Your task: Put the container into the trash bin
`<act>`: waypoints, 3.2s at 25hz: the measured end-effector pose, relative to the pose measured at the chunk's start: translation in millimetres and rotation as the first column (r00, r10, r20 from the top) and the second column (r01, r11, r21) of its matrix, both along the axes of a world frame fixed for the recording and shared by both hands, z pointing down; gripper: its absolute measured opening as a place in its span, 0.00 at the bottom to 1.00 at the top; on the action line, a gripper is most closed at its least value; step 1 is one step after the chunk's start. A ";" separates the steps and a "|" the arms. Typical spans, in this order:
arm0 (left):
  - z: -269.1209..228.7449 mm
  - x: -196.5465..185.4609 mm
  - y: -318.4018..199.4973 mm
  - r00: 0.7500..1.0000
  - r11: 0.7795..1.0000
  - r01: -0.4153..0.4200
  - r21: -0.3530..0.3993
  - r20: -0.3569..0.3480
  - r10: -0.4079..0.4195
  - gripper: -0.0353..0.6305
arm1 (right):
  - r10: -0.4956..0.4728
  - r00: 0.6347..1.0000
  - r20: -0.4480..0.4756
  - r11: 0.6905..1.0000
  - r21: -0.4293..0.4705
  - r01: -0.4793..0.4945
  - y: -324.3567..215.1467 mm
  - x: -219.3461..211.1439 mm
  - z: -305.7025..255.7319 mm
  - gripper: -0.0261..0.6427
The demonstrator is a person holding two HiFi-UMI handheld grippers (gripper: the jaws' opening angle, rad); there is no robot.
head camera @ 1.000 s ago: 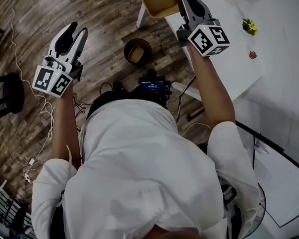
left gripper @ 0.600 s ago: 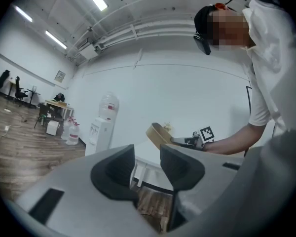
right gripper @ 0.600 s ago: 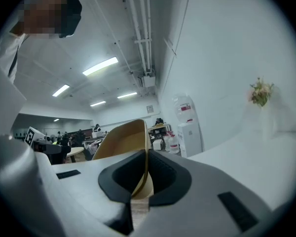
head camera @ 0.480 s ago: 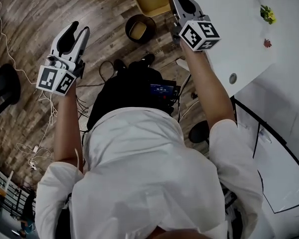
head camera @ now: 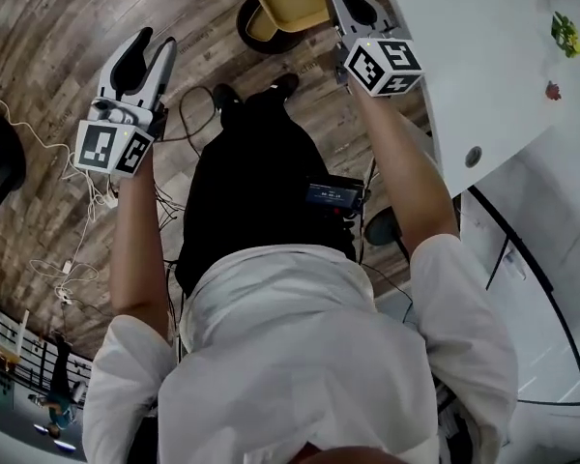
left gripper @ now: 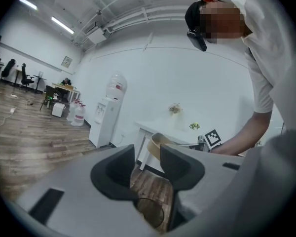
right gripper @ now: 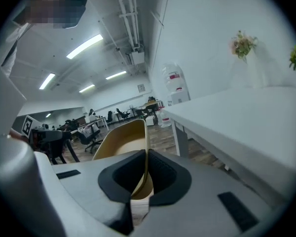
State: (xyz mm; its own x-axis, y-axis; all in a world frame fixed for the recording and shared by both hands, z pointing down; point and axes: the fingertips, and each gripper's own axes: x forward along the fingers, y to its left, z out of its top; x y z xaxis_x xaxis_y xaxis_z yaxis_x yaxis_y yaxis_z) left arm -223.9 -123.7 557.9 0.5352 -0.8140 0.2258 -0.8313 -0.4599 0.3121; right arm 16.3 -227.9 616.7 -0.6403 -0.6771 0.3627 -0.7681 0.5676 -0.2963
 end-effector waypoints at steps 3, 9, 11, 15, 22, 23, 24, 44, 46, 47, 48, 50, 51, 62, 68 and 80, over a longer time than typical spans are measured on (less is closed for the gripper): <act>38.1 -3.5 -2.8 1.000 0.999 0.018 -0.037 -0.013 -0.019 0.30 | 0.028 0.999 -0.017 0.998 -0.050 -0.028 3.1 4.8 47.5 0.10; 112.4 5.3 2.6 0.999 0.993 0.020 -0.113 -0.039 -0.024 0.30 | 0.026 0.998 -0.055 0.989 -0.141 -0.034 15.6 6.0 150.8 0.10; 134.1 13.3 9.2 0.999 0.991 0.015 -0.131 -0.047 -0.021 0.30 | 0.002 0.997 -0.075 0.986 -0.168 -0.015 23.9 8.0 186.0 0.10; 180.6 23.6 22.7 0.998 0.984 -0.005 -0.180 -0.057 -0.005 0.30 | -0.057 0.993 -0.101 0.980 -0.197 0.036 34.5 4.5 248.6 0.10; 255.9 39.8 42.2 0.997 0.963 -0.035 -0.268 -0.070 0.017 0.30 | -0.141 0.980 -0.142 0.964 -0.243 0.104 51.0 12.1 345.9 0.10; 264.3 40.1 43.0 0.997 0.961 -0.036 -0.274 -0.071 0.017 0.30 | -0.155 0.977 -0.149 0.962 -0.249 0.114 53.5 12.8 358.4 0.10; 272.1 41.0 43.4 0.997 0.960 -0.038 -0.279 -0.073 0.018 0.30 | -0.166 0.974 -0.156 0.959 -0.255 0.123 55.3 14.1 369.9 0.10; 330.2 50.0 58.8 0.994 0.940 -0.077 -0.331 -0.103 0.045 0.30 | -0.246 0.947 -0.207 0.937 -0.302 0.178 68.2 8.4 462.0 0.35; 321.3 48.8 56.5 0.993 0.944 -0.073 -0.321 -0.107 0.040 0.30 | -0.235 0.949 -0.209 0.938 -0.305 0.165 72.6 7.8 449.2 0.35; 314.9 49.1 54.9 0.993 0.947 -0.072 -0.314 -0.109 0.040 0.30 | -0.230 0.952 -0.202 0.938 -0.305 0.162 74.6 6.2 439.2 0.35; 307.1 50.1 52.8 0.993 0.950 -0.073 -0.303 -0.110 0.041 0.30 | -0.224 0.955 -0.193 0.940 -0.301 0.160 75.4 4.1 426.8 0.35; 287.0 53.6 47.2 0.993 0.958 -0.079 -0.277 -0.111 0.050 0.30 | -0.209 0.963 -0.172 0.948 -0.279 0.156 73.1 -1.4 394.1 0.34; 274.3 55.5 44.2 0.992 0.962 -0.082 -0.262 -0.112 0.054 0.30 | -0.200 0.967 -0.160 0.953 -0.262 0.154 71.0 -4.7 373.7 0.34; 65.2 48.4 2.3 0.992 0.995 -0.095 -0.029 -0.083 0.092 0.30 | -0.136 0.991 -0.016 0.986 0.091 0.136 47.8 -48.0 47.2 0.29; -78.3 35.8 2.8 0.995 0.989 -0.093 0.115 -0.022 0.096 0.30 | -0.109 0.994 0.016 0.959 0.263 0.101 77.3 -41.1 -133.6 0.26; -284.7 0.4 33.1 0.996 0.938 -0.055 0.343 0.084 0.027 0.30 | 0.043 0.997 0.057 0.802 0.594 -0.069 125.5 41.4 -388.6 0.20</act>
